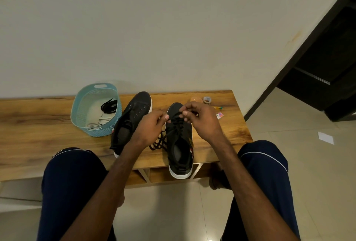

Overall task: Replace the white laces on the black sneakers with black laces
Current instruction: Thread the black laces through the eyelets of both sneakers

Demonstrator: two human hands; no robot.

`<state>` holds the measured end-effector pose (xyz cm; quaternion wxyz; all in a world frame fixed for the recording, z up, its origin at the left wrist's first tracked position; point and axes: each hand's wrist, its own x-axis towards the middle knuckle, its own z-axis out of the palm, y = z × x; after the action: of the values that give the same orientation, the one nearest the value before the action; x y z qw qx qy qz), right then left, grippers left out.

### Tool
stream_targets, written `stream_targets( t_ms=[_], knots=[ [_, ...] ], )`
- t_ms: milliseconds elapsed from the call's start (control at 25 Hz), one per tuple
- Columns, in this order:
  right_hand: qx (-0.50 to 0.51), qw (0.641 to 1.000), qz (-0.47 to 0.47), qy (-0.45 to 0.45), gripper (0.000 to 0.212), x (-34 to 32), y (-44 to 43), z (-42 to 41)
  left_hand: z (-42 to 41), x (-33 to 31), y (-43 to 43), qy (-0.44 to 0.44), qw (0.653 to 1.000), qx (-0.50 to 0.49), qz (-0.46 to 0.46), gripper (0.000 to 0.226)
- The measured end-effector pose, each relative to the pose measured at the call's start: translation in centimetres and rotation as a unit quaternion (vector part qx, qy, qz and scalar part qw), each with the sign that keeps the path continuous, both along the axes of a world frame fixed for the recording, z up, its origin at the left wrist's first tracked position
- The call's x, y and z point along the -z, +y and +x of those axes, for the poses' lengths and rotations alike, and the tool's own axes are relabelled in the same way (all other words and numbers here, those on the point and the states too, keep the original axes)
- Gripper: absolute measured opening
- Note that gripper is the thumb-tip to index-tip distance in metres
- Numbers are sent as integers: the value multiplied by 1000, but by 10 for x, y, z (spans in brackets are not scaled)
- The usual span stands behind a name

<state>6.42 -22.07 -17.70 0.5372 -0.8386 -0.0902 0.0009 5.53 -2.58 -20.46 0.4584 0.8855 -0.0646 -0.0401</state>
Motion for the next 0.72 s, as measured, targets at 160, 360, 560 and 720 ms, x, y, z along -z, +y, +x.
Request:
stream_targets(
  t_ms=[160, 360, 560, 720],
  knots=[
    [-27, 996, -71, -39, 15, 3, 7, -2, -2, 2, -12, 17, 996, 41, -79, 23],
    [-40, 970, -219, 97, 35, 25, 4, -1, -1, 11, -16, -15, 996, -78, 30, 15],
    [-71, 925, -341, 151, 54, 50, 11, -10, -6, 19, -30, -25, 988, -79, 133, 19],
    [-47, 934, -342, 92, 29, 58, 14, -18, -5, 27, -41, -23, 983, -74, 166, 21]
  ],
)
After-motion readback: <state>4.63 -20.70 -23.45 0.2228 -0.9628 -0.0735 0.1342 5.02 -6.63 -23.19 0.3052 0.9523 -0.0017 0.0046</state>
